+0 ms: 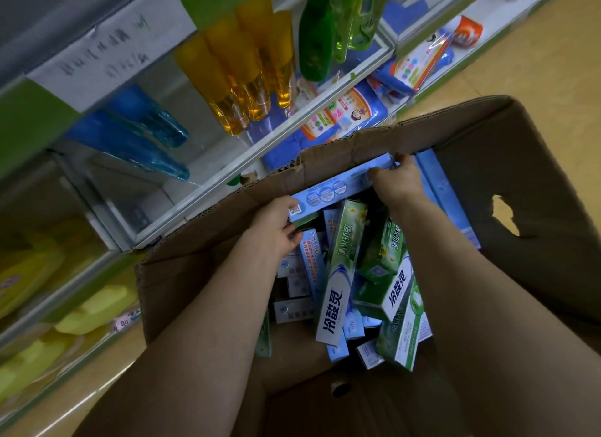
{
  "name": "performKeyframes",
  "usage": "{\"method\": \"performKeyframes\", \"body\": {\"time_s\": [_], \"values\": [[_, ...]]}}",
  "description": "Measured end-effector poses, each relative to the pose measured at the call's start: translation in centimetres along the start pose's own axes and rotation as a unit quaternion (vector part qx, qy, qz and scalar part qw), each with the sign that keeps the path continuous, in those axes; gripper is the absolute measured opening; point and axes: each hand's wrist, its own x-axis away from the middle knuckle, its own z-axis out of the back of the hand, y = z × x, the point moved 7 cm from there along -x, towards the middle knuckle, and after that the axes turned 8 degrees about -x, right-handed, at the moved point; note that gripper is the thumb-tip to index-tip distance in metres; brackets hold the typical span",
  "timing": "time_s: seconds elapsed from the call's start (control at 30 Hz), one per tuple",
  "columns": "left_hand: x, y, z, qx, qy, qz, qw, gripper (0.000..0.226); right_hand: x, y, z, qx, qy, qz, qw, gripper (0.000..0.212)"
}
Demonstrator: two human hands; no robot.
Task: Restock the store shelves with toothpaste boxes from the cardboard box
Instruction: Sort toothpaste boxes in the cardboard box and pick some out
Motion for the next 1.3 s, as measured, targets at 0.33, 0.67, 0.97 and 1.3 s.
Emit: {"method": "performKeyframes", "body": {"time_s": [0.33,0.67,0.97,1.3], "values": [[3.2,1.3,-1.1,0.015,0.0,-0.058,0.998,0.033,2.5,-2.6,3.1,-0.026,0.09,0.048,0.994,0.046],[10.4,1.7,-1.9,-0.002,-0.045,-0.103,0.994,0.012,12.5,-3.4,9.0,-0.253,0.197,0.054,0.946,0.026],[17.4,4.2,-3.4,-0.064,-0.083,-0.173,0.979,0.008,18.4,-3.4,13.0,-0.368,0.26,0.039,0.892,0.021],[26.6,4.1,-8.7,-0.112,-0.177,-0.242,0.947,0.009,25.3,-3.5,19.9,-0.508,0.297,0.023,0.808,0.03]]}}
